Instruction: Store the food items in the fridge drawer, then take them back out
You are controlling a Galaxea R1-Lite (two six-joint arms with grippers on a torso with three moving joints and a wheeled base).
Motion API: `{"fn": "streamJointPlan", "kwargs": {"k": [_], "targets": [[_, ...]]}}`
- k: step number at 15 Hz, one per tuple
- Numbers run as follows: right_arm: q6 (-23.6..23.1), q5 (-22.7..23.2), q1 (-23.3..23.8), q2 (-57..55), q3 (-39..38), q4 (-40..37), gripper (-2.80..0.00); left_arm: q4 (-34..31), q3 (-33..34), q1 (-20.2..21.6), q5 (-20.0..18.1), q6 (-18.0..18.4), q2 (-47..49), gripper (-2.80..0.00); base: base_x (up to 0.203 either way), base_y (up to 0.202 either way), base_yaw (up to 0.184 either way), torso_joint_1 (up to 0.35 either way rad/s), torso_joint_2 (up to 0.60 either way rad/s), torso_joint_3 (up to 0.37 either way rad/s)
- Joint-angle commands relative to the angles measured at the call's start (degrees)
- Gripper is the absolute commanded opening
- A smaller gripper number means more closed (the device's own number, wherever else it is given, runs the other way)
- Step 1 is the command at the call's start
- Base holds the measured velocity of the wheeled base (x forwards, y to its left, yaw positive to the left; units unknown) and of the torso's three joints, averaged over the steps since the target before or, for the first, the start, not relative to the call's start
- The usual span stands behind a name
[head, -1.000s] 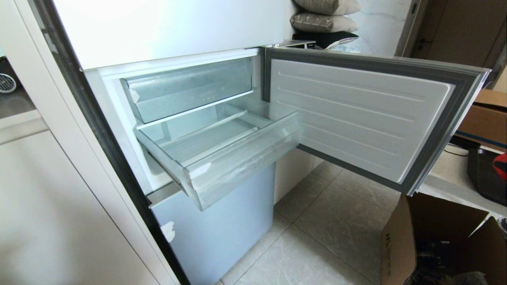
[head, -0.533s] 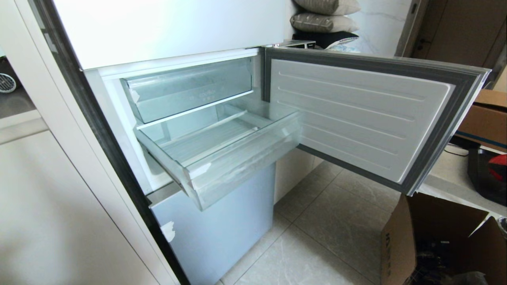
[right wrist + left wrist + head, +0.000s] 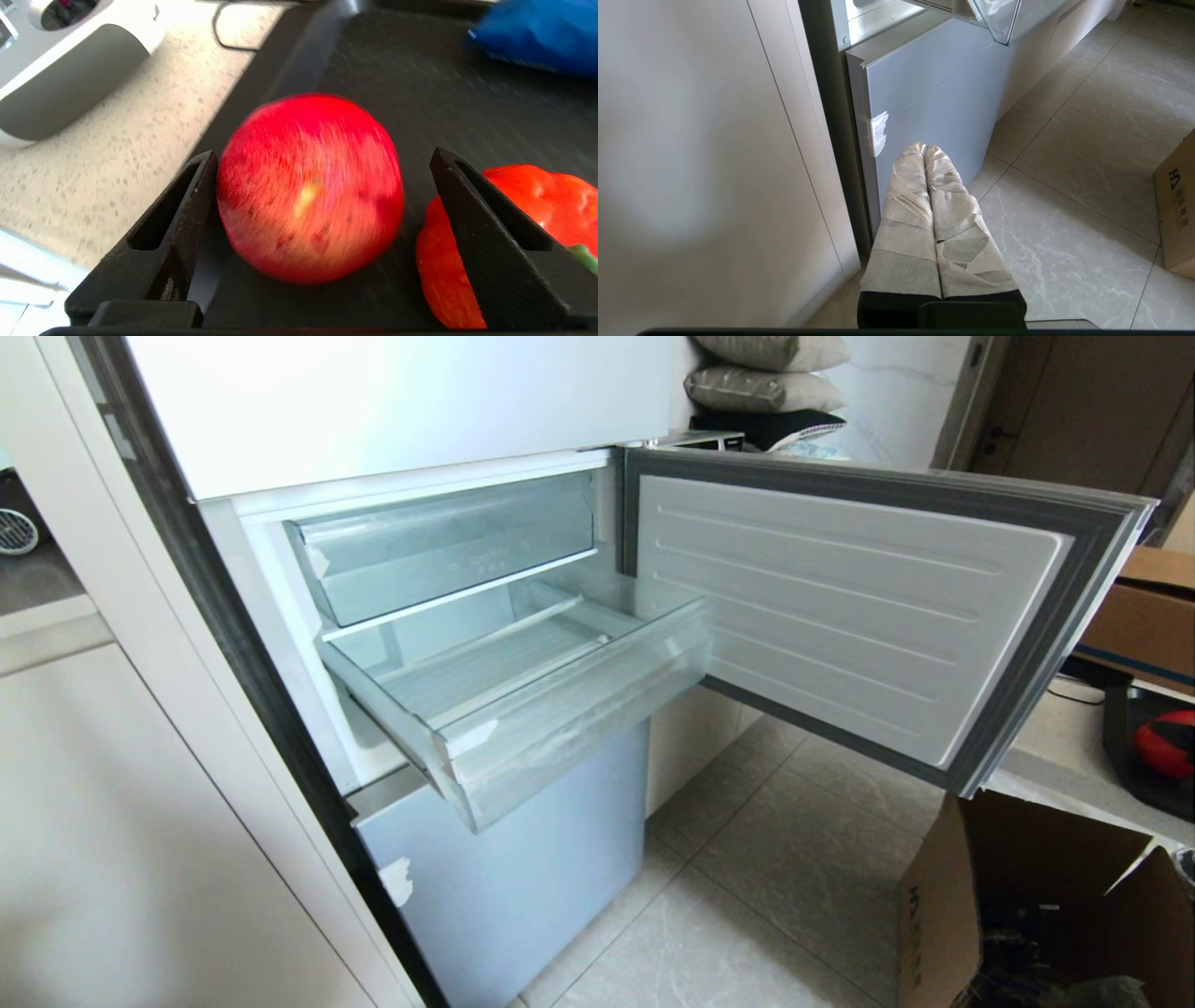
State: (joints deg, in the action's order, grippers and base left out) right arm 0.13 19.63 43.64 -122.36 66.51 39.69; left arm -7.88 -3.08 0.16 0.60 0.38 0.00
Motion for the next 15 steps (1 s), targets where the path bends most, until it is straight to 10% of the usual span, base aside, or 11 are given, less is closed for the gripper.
{"fn": "streamJointPlan", "kwargs": {"k": [1, 9, 10, 15], "targets": [[0.06, 0.11, 0.4, 4.79, -2.55, 0.38, 0.0, -0.04, 0.01, 0.02, 0.02, -0.03, 0.09, -2.8, 0.0, 0.0, 0.0, 0.0, 0.0, 0.0], [-0.17, 0.03, 0.77, 32.99, -22.58, 0.19, 0.0, -0.04, 0.01, 0.02, 0.02, -0.03, 0.09, -2.8, 0.0, 0.0, 0.0, 0.0, 0.0, 0.0], [-0.23, 0.13, 0.75, 37.69, -26.81, 0.15, -2.8, -0.04, 0.01, 0.02, 0.02, -0.03, 0.09, -2.8, 0.0, 0.0, 0.0, 0.0, 0.0, 0.0], [-0.62, 0.02, -2.47, 57.25, -44.0, -4.6, -2.8, -0.04, 0.01, 0.02, 0.02, 0.04, 0.09, -2.8, 0.0, 0.0, 0.0, 0.0, 0.0, 0.0]]}}
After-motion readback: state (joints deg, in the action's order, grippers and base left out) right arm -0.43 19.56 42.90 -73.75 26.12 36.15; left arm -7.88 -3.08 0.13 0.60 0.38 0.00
